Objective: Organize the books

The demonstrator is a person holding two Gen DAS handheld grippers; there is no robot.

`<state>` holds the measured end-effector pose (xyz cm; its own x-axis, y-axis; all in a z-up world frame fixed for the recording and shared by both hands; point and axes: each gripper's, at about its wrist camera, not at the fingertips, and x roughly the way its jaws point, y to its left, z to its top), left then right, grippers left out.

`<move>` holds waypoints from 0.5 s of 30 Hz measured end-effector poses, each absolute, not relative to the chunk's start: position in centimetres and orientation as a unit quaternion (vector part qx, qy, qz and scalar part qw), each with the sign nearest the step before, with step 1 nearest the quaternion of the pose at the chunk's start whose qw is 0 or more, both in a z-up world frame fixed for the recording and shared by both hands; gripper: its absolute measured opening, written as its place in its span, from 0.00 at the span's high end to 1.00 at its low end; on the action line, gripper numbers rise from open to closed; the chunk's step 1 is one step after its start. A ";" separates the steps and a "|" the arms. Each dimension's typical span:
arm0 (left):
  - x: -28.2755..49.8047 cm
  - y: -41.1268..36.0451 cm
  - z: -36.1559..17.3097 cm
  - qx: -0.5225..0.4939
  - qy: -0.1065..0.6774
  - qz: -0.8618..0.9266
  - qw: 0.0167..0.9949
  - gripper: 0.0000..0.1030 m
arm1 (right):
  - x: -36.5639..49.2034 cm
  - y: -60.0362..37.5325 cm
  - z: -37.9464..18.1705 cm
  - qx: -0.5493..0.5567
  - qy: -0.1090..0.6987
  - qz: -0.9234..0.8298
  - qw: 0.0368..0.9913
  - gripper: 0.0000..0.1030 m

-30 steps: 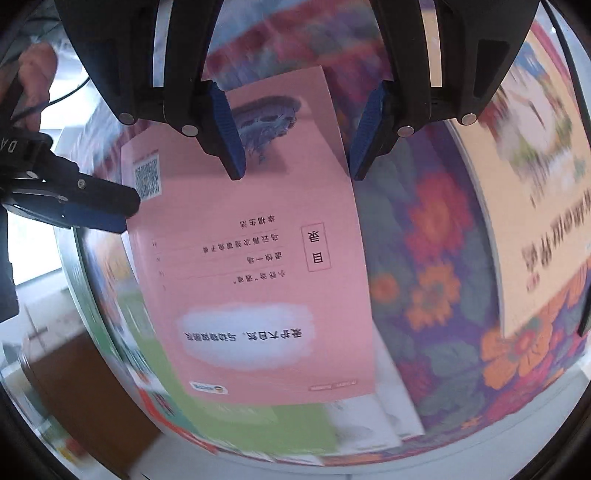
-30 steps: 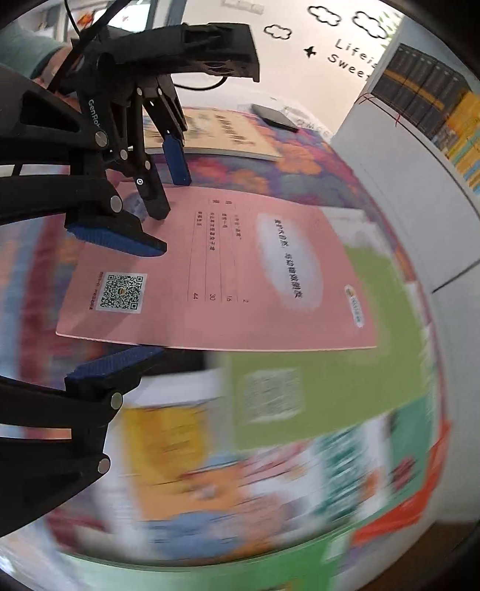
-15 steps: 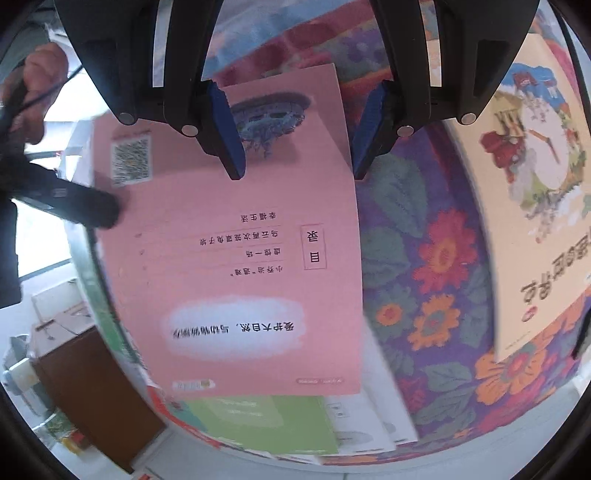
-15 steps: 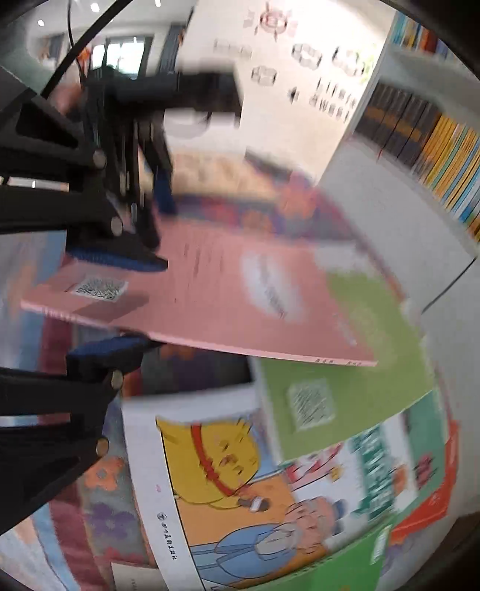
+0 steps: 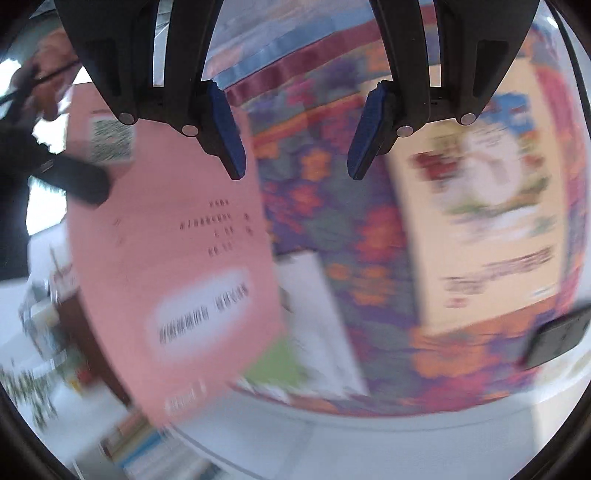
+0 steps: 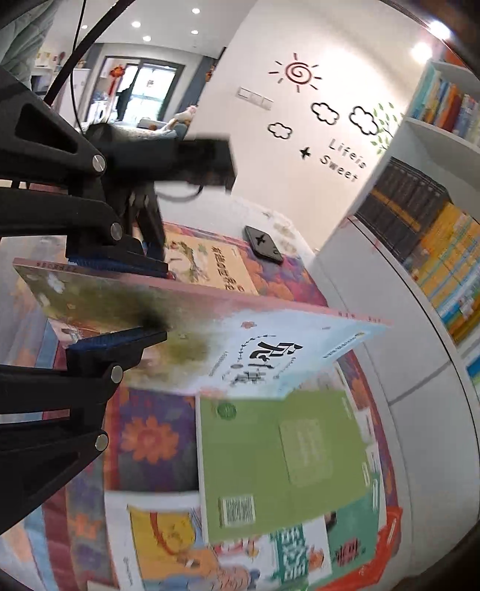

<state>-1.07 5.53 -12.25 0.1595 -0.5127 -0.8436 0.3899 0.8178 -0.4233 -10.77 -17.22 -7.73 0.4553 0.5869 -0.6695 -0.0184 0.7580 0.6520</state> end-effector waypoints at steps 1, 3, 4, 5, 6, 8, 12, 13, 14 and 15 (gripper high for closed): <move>-0.9 6.6 -11.6 -0.074 0.569 -0.294 0.764 0.47 | -10.5 -16.5 -7.8 0.289 0.488 0.194 0.800 0.72; -0.4 8.3 -10.6 -0.104 0.557 -0.290 0.771 0.47 | -10.3 -15.2 -7.9 0.277 0.492 0.205 0.799 0.71; -0.3 9.3 -10.1 -0.121 0.551 -0.289 0.774 0.47 | -9.9 -14.1 -8.0 0.271 0.496 0.215 0.796 0.71; -0.1 10.4 -9.8 -0.137 0.545 -0.286 0.776 0.47 | -9.6 -13.6 -8.2 0.270 0.499 0.225 0.792 0.71; 0.1 11.5 -9.7 -0.149 0.542 -0.281 0.778 0.47 | -9.0 -12.6 -8.4 0.270 0.505 0.237 0.785 0.71; -0.3 12.5 -10.0 -0.155 0.543 -0.267 0.781 0.47 | -8.6 -10.7 -9.1 0.267 0.527 0.267 0.761 0.71; -0.3 13.6 -12.8 -0.144 0.575 -0.233 0.771 0.47 | -9.0 -9.4 -10.5 0.241 0.551 0.260 0.755 0.71; -0.4 13.4 -13.5 -0.142 0.582 -0.229 0.767 0.47 | -8.9 -10.1 -11.3 0.248 0.559 0.245 0.753 0.71; -0.7 13.4 -14.4 -0.135 0.588 -0.221 0.766 0.47 | -8.8 -10.6 -11.9 0.251 0.564 0.231 0.752 0.69; -0.9 13.2 -15.3 -0.121 0.597 -0.209 0.765 0.47 | -8.8 -11.3 -12.5 0.250 0.570 0.213 0.753 0.64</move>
<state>-0.90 13.22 -15.30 0.1991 -0.4638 -0.8633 0.1748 0.8836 -0.4344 -8.80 -11.27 -12.53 0.2591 0.6067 -0.7515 -0.0360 0.7836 0.6202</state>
